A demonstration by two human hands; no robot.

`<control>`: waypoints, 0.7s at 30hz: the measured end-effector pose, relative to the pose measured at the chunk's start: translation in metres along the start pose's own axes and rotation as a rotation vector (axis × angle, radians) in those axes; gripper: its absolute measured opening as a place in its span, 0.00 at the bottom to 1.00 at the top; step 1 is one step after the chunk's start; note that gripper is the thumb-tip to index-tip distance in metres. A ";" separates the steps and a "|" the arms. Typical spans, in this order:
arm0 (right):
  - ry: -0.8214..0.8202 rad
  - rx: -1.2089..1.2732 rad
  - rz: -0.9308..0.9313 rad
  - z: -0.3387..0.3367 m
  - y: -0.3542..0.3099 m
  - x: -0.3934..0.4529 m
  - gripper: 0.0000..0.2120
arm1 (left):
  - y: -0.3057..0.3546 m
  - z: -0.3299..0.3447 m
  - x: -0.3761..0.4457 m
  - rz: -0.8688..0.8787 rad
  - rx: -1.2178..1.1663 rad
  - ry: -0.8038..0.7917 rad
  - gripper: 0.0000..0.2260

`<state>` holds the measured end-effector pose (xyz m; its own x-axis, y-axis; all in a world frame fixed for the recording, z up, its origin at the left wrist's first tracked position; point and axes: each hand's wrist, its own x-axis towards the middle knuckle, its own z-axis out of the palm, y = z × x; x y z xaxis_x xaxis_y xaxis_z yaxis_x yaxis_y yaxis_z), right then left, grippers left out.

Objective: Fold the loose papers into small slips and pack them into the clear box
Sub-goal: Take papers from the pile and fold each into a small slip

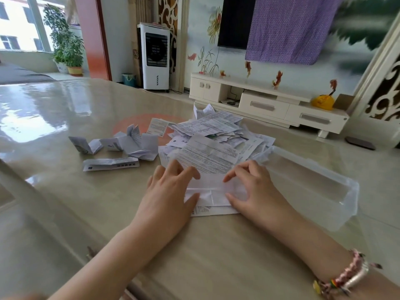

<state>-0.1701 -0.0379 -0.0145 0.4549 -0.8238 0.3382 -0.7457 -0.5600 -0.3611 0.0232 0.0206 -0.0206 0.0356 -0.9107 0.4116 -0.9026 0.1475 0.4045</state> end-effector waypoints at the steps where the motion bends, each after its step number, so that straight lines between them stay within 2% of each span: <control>1: 0.039 -0.041 -0.049 -0.001 0.000 -0.001 0.12 | -0.001 0.000 0.000 0.034 0.005 -0.006 0.12; 3: 0.072 -0.065 -0.132 -0.005 -0.001 -0.003 0.11 | -0.002 0.002 -0.001 0.095 0.002 -0.009 0.08; 5: -0.003 -0.025 -0.189 -0.009 -0.002 -0.004 0.10 | -0.004 0.003 -0.002 0.132 -0.002 0.004 0.07; 7: -0.107 0.016 -0.218 -0.010 -0.003 -0.005 0.13 | -0.007 0.003 -0.003 0.150 -0.004 -0.020 0.13; 9: -0.145 0.029 -0.223 -0.011 -0.003 -0.005 0.15 | -0.009 0.001 -0.003 0.168 0.010 -0.067 0.22; 10: -0.147 0.023 -0.220 -0.012 -0.003 -0.005 0.15 | -0.010 0.000 -0.003 0.172 0.023 -0.089 0.23; 17: -0.067 -0.044 -0.238 -0.013 -0.007 -0.008 0.12 | -0.011 0.001 -0.002 0.183 0.019 -0.081 0.17; 21: -0.003 0.151 -0.123 -0.012 -0.007 -0.007 0.05 | -0.013 0.004 0.000 0.160 -0.056 -0.040 0.15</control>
<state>-0.1736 -0.0273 -0.0036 0.5395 -0.7488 0.3851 -0.6033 -0.6628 -0.4435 0.0332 0.0171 -0.0286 -0.1248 -0.8884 0.4418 -0.8699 0.3121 0.3818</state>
